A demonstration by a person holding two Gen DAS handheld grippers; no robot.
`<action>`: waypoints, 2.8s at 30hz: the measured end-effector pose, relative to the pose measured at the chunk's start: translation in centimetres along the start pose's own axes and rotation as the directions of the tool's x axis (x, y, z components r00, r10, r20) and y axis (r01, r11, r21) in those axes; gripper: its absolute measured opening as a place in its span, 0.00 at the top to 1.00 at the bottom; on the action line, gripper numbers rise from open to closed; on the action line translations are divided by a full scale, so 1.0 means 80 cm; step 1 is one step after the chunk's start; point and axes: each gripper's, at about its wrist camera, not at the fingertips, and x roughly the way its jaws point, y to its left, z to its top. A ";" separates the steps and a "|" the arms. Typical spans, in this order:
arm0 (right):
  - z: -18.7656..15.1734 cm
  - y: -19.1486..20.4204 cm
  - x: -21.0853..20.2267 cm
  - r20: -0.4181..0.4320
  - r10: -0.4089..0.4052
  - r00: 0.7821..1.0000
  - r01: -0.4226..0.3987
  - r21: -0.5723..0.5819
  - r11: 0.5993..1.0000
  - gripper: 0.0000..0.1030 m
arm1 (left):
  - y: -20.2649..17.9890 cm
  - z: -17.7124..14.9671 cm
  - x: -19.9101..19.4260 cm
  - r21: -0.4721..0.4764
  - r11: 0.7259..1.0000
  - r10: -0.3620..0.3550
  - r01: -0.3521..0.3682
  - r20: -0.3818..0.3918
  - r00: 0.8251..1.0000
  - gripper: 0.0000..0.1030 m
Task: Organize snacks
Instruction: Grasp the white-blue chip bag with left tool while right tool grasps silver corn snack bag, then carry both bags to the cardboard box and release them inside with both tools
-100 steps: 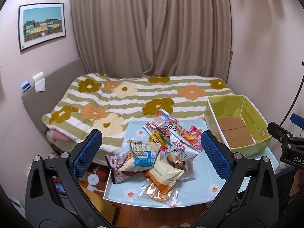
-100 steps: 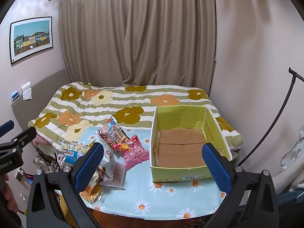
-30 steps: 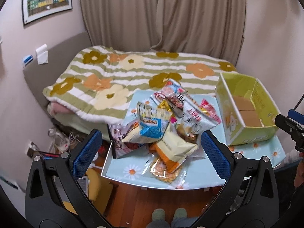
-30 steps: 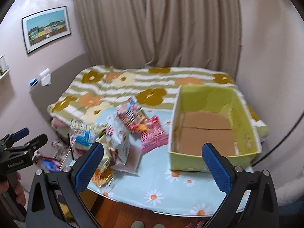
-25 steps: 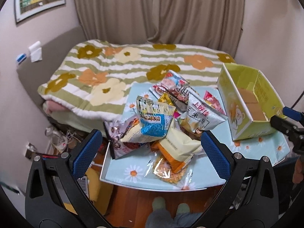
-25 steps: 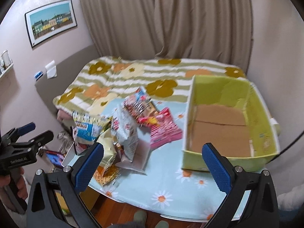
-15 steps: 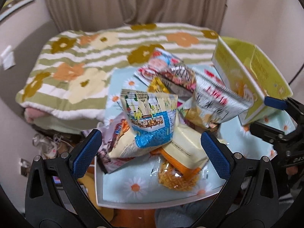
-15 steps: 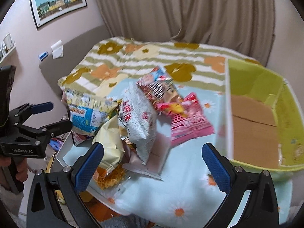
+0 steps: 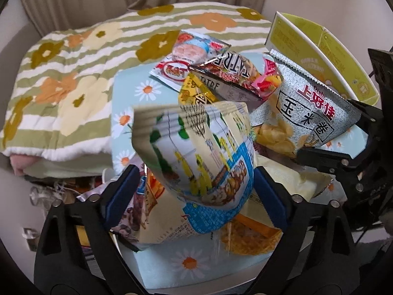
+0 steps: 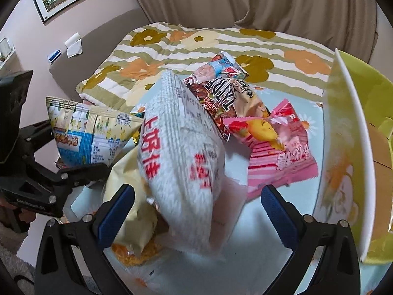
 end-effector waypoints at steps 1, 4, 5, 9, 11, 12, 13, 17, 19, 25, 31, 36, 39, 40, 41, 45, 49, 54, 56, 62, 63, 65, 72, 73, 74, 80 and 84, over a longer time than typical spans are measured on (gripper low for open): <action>0.002 0.002 0.003 -0.003 0.003 1.000 -0.003 0.004 1.000 0.01 | -0.001 0.000 0.002 0.004 1.000 -0.010 0.010 -0.006 1.000 0.18; 0.005 -0.001 0.008 -0.011 0.015 1.000 -0.015 0.022 1.000 0.01 | -0.004 0.000 0.004 0.032 0.999 -0.025 0.025 -0.010 1.000 0.23; 0.006 0.000 0.010 -0.014 0.021 1.000 -0.020 0.023 1.000 0.01 | -0.005 0.000 0.005 0.039 0.999 -0.026 0.026 -0.012 1.000 0.25; 0.012 0.002 0.020 -0.027 0.033 0.999 -0.031 0.049 0.998 0.07 | -0.007 0.000 0.004 0.055 0.997 -0.045 0.046 -0.017 0.999 0.29; 0.015 0.002 0.021 -0.030 0.049 0.998 -0.047 0.054 0.997 0.17 | -0.007 0.001 0.003 0.064 0.997 -0.050 0.051 -0.016 0.999 0.31; 0.015 0.003 0.022 -0.033 0.054 0.998 -0.052 0.055 0.997 0.20 | -0.008 0.001 0.002 0.069 0.996 -0.050 0.051 -0.016 0.999 0.32; 0.016 0.004 0.023 -0.036 0.058 0.998 -0.056 0.056 0.997 0.25 | -0.009 0.001 0.002 0.075 0.996 -0.050 0.051 -0.014 0.999 0.33; 0.016 0.008 0.024 -0.041 0.084 0.996 -0.082 0.055 0.995 0.39 | -0.011 0.003 -0.002 0.076 0.996 -0.050 0.050 -0.003 0.999 0.35; 0.015 0.010 0.021 -0.040 0.078 0.996 -0.076 0.055 0.996 0.41 | -0.010 0.005 -0.003 0.072 0.996 -0.053 0.052 0.002 0.999 0.36; 0.017 0.007 -0.004 -0.004 0.059 0.998 -0.059 0.081 0.995 0.42 | -0.011 0.009 -0.018 0.075 0.996 -0.046 0.044 0.030 0.998 0.37; 0.022 0.003 -0.040 0.050 0.033 0.998 -0.038 0.098 0.994 0.42 | -0.015 0.020 -0.044 0.067 0.997 -0.051 0.046 0.078 0.996 0.37; 0.031 -0.011 -0.093 0.130 0.007 0.991 -0.022 0.115 0.993 0.42 | -0.031 0.044 -0.073 0.071 0.997 -0.038 0.029 0.135 0.990 0.37; 0.034 -0.025 -0.122 0.171 -0.014 0.985 -0.007 0.121 0.993 0.42 | -0.051 0.064 -0.088 0.073 0.997 -0.030 0.017 0.180 0.983 0.37; 0.034 -0.035 -0.135 0.187 -0.023 0.982 0.000 0.124 0.992 0.42 | -0.059 0.070 -0.091 0.074 0.997 -0.026 0.012 0.191 0.981 0.37; 0.033 -0.044 -0.146 0.199 -0.030 0.980 0.004 0.128 0.992 0.42 | -0.069 0.078 -0.095 0.072 0.997 -0.021 0.006 0.207 0.978 0.37; 0.022 -0.082 -0.189 0.240 -0.064 0.969 0.031 0.137 0.990 0.42 | -0.118 0.108 -0.107 0.058 0.998 -0.023 0.008 0.264 0.964 0.37; 0.008 -0.137 -0.233 0.263 -0.094 0.960 0.053 0.158 0.986 0.42 | -0.177 0.136 -0.113 0.046 0.999 -0.032 0.019 0.303 0.952 0.37; -0.005 -0.207 -0.274 0.261 -0.159 0.952 0.115 0.175 0.978 0.42 | -0.262 0.175 -0.103 0.043 0.998 -0.052 0.040 0.324 0.945 0.37; -0.009 -0.231 -0.285 0.252 -0.191 0.949 0.148 0.180 0.972 0.42 | -0.290 0.188 -0.094 0.041 0.998 -0.064 0.053 0.319 0.946 0.37; -0.019 -0.284 -0.297 0.229 -0.224 0.947 0.177 0.208 0.962 0.42 | -0.358 0.217 -0.054 0.054 0.995 -0.089 0.078 0.265 0.960 0.37; -0.019 -0.290 -0.297 0.223 -0.225 0.948 0.177 0.217 0.960 0.42 | -0.366 0.220 -0.046 0.059 0.995 -0.094 0.082 0.249 0.964 0.37; -0.024 -0.301 -0.294 0.209 -0.224 0.952 0.173 0.240 0.955 0.42 | -0.377 0.223 -0.028 0.069 0.994 -0.100 0.087 0.213 0.972 0.37; -0.038 -0.309 -0.274 0.163 -0.241 0.957 0.179 0.322 0.930 0.42 | -0.398 0.223 0.043 0.139 0.986 -0.106 0.097 0.058 0.993 0.37; -0.040 -0.309 -0.272 0.159 -0.235 0.959 0.172 0.336 0.926 0.42 | -0.401 0.223 0.051 0.151 0.984 -0.105 0.098 0.039 0.994 0.37; -0.042 -0.311 -0.269 0.153 -0.234 0.960 0.170 0.345 0.923 0.42 | -0.403 0.220 0.056 0.161 0.982 -0.107 0.101 0.028 0.994 0.37; -0.044 -0.321 -0.259 0.132 -0.256 0.958 0.186 0.395 0.900 0.42 | -0.414 0.211 0.080 0.222 0.966 -0.125 0.129 -0.030 0.992 0.36; -0.048 -0.323 -0.258 0.112 -0.270 0.956 0.201 0.420 0.885 0.42 | -0.426 0.208 0.084 0.260 0.954 -0.144 0.151 -0.045 0.989 0.21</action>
